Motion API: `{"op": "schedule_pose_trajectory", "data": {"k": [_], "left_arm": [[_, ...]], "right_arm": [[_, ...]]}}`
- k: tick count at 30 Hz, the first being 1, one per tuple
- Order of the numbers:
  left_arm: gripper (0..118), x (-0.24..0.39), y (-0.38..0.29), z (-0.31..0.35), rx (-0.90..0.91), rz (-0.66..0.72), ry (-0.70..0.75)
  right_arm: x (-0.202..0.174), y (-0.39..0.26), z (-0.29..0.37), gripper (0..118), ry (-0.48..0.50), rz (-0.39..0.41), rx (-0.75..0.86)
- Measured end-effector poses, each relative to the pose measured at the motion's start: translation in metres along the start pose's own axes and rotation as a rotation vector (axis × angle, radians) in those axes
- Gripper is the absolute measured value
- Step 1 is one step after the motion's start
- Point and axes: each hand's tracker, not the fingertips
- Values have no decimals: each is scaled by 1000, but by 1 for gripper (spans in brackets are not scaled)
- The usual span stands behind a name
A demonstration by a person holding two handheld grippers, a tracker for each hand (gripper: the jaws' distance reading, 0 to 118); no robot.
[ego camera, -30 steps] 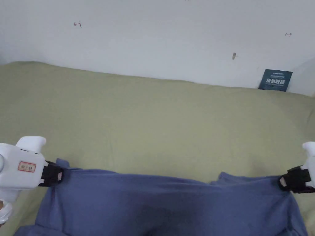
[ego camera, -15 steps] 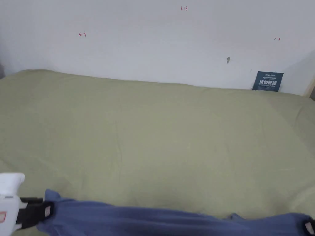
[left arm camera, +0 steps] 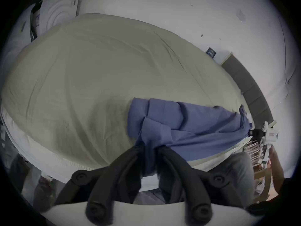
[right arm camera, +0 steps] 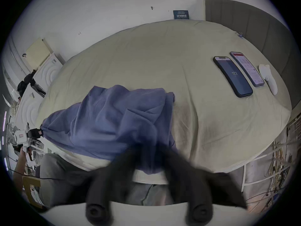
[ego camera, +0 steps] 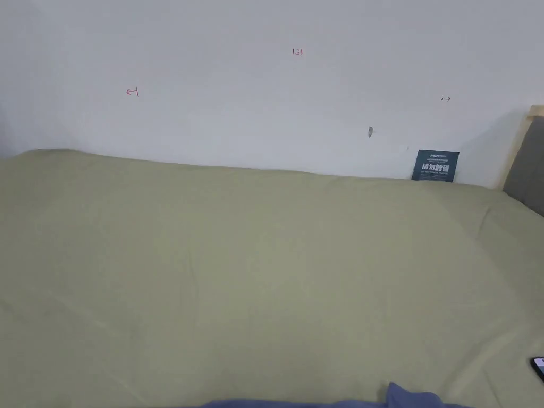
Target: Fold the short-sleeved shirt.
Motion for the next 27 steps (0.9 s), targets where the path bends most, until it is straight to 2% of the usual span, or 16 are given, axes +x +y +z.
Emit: {"op": "schedule_pose_trajectory", "data": {"k": [1,2,4,6,9,11,12,13,16,17,18,19,20,22,27], "left_arm": [[76,0,1,3,-2,11,-5],[93,5,1,9,-8,17,-7],[98,12,1,25,2,8,26],[98,25,4,52,115,-13,5],[96,64,15,82,287,-47,47],[95,94,21,98,410,-77,70],[94,111,20,104,476,-83,96],[91,125,18,109,531,-96,104],[82,167,5,122,691,-167,130],[64,178,-3,124,738,-194,150],[21,180,-6,123,763,-225,167],[0,188,-11,121,780,-242,191],[0,194,-18,122,805,-259,228],[0,197,-21,124,783,-276,107],[0,193,-15,117,721,-292,106]], "right_arm": [[0,1,3,88,0,-5,-3],[-1,3,8,97,-2,-5,-7],[-5,3,28,93,21,0,46],[-13,8,52,93,24,7,159],[-49,15,91,91,6,27,322],[-73,17,111,79,-13,74,452],[-87,17,120,61,-34,109,528],[-101,17,128,43,-62,139,579],[-139,5,147,21,-129,231,723],[-151,-1,151,6,-141,266,774],[-159,-9,153,5,-153,288,818],[-160,-15,150,0,-160,314,849],[-166,-19,151,0,-149,325,860],[-173,-23,153,0,-111,308,854],[-179,-21,141,0,-79,328,822]]}}
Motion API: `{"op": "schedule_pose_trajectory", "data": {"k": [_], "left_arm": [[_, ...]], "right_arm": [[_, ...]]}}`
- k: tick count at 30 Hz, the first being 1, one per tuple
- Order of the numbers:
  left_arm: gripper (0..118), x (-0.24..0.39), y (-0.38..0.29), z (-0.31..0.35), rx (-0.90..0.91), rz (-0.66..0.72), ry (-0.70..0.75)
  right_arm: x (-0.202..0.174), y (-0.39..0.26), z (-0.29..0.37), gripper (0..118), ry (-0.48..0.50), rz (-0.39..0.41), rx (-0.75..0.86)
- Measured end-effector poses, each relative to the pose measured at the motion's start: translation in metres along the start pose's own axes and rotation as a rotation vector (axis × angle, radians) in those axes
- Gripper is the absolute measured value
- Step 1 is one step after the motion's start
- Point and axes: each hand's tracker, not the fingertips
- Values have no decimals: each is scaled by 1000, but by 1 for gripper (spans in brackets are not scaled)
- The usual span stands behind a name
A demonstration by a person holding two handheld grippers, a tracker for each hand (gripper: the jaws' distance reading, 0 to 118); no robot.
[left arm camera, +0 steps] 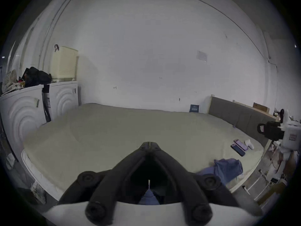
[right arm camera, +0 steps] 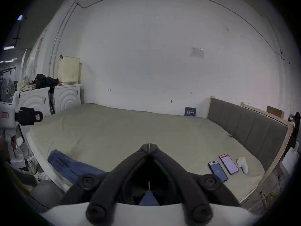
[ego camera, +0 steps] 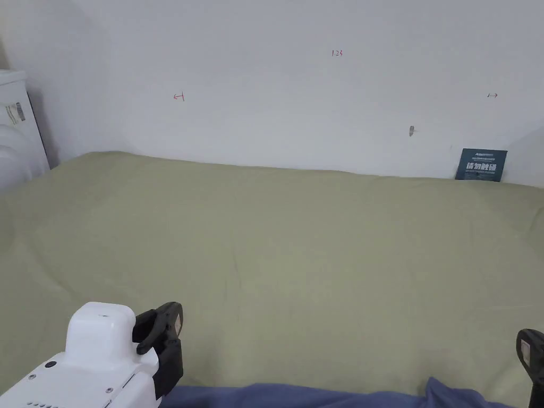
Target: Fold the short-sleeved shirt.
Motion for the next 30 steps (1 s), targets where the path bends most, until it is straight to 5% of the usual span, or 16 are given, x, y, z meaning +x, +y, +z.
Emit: {"op": "schedule_pose_trajectory", "data": {"k": [3,4,6,7,19,27,28,29,30], "left_arm": [[8,-28,0,-15,-109,99,-41],[26,-43,-2,-22,-167,123,-57],[98,-78,-11,-34,-264,203,-160],[111,-96,-18,-41,-333,260,-213],[110,-200,-121,-93,-628,711,-251],[105,-188,-145,-103,-640,740,-236],[95,-187,-144,-102,-645,721,-221],[68,-187,-140,-100,-654,680,-183],[10,-187,-137,-99,-670,618,-116]], "right_arm": [[3,-2,-4,0,18,-25,-21],[3,-3,-5,0,25,-39,-23],[6,-4,-8,0,39,-59,-40],[7,-5,-9,0,45,-64,-49],[-5,-11,-19,0,121,-4,-140],[-14,-15,-22,0,140,-8,-167],[-15,-15,-23,0,141,-8,-170],[-16,-16,-23,0,146,-7,-175],[-18,-17,-24,0,149,-8,-178]]}}
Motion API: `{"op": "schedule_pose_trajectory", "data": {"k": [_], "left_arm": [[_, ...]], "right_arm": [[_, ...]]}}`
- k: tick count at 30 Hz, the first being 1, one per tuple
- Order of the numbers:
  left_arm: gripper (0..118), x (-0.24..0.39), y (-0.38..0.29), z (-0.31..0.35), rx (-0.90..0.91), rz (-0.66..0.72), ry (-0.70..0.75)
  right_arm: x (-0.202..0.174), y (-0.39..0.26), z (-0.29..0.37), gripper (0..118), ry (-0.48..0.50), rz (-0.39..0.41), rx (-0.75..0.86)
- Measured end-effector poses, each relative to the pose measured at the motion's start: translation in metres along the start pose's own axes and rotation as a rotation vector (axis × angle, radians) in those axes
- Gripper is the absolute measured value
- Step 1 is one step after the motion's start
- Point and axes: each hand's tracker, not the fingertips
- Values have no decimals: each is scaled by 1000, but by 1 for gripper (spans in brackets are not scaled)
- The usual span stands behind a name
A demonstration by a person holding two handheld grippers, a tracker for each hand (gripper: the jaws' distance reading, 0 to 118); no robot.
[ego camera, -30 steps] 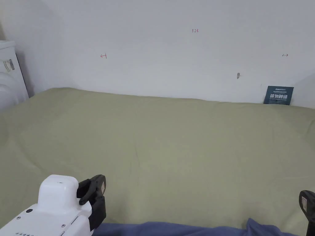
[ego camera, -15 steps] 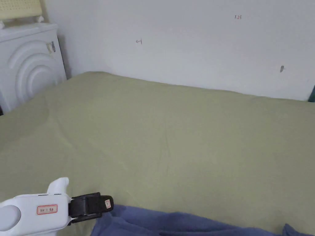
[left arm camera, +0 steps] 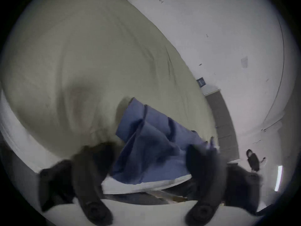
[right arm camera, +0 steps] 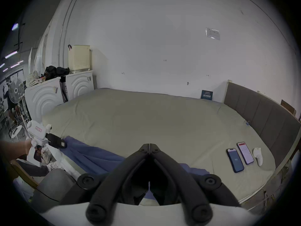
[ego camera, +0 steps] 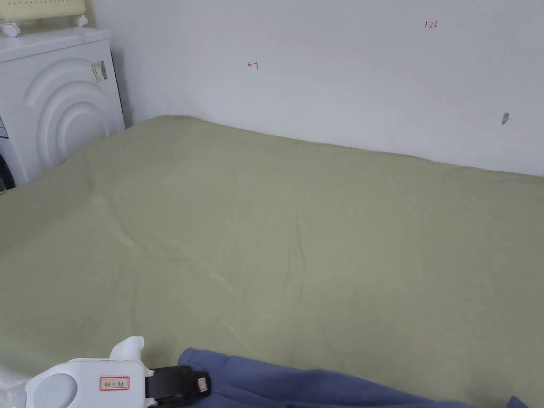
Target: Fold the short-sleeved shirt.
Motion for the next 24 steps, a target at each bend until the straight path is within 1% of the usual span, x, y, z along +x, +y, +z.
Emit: {"op": "schedule_pose_trajectory", "data": {"k": [1,2,3,4,5,7,10,12,16,18,20,24], "left_arm": [[7,6,0,1,-7,-34,81],[7,5,-1,3,-20,8,-7],[7,7,1,5,-17,71,-30],[7,13,4,7,-21,89,-26],[7,4,3,5,-21,66,-17],[7,15,7,10,-27,-1,16],[7,33,10,24,21,-31,-43],[7,57,14,38,74,-95,-75],[7,124,11,52,89,-299,-152],[7,162,2,47,75,-411,-183],[7,194,-7,40,44,-491,-223],[7,243,-32,0,-56,-565,-271]], "right_arm": [[-1,-1,-1,0,3,-2,-3],[-1,-2,-2,0,5,-5,-4],[-1,-3,-2,0,9,-9,-4],[-1,-4,-2,0,13,-11,-5],[-2,-4,-2,0,14,-12,-6],[0,-4,2,0,15,-13,-1],[5,0,11,0,-2,-8,18],[12,2,19,0,-10,-27,35],[21,6,31,0,-32,-47,60],[27,5,35,0,-52,-50,68],[33,4,40,0,-60,-66,75],[41,3,46,0,-73,-90,92]]}}
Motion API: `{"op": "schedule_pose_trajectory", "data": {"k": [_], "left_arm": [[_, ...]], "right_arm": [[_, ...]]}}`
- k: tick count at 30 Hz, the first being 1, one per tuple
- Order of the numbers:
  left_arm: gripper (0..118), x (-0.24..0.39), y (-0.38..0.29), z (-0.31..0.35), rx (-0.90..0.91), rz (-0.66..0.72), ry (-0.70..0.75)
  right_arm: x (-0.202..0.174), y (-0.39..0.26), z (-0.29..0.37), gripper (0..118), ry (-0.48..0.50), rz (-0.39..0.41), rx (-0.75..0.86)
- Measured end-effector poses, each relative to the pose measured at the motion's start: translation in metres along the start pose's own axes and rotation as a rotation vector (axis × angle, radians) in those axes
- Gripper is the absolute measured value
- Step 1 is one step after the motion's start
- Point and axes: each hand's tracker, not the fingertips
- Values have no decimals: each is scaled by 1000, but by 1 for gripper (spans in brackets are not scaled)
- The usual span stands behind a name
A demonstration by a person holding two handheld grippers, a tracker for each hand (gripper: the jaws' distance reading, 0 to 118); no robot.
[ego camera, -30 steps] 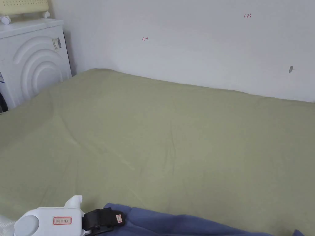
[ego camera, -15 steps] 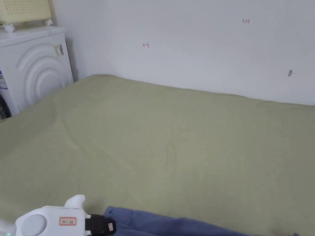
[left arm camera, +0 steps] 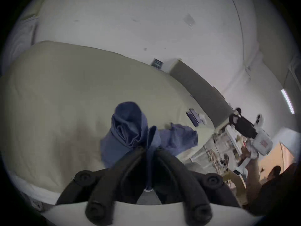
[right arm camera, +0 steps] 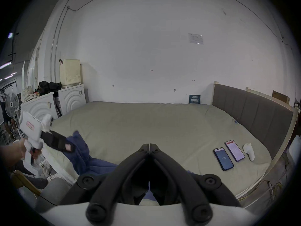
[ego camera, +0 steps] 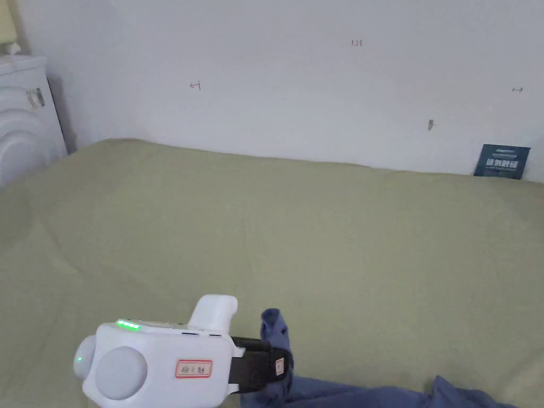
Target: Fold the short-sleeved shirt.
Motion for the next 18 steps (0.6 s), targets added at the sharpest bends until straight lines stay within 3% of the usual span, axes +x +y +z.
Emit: {"op": "schedule_pose_trajectory", "data": {"k": [5,8,9,11,12,14,18], "left_arm": [[7,16,-16,-73,-79,-29,-6],[10,4,-25,-103,-95,62,-12],[26,0,-28,-110,-107,74,-26],[81,-10,-35,-123,-152,144,-77],[97,-15,-39,-128,-174,167,-137],[96,-23,-50,-132,-195,227,-160],[92,-40,-48,-109,-29,424,-171]], "right_arm": [[8,-5,6,0,-3,-19,7],[11,-8,8,0,-11,-24,2],[12,-8,8,0,-13,-27,-1],[15,-11,8,0,-18,-41,-1],[17,-13,9,0,-19,-54,0],[19,-14,9,0,-17,-80,-1],[19,-15,10,0,-24,-79,0]]}}
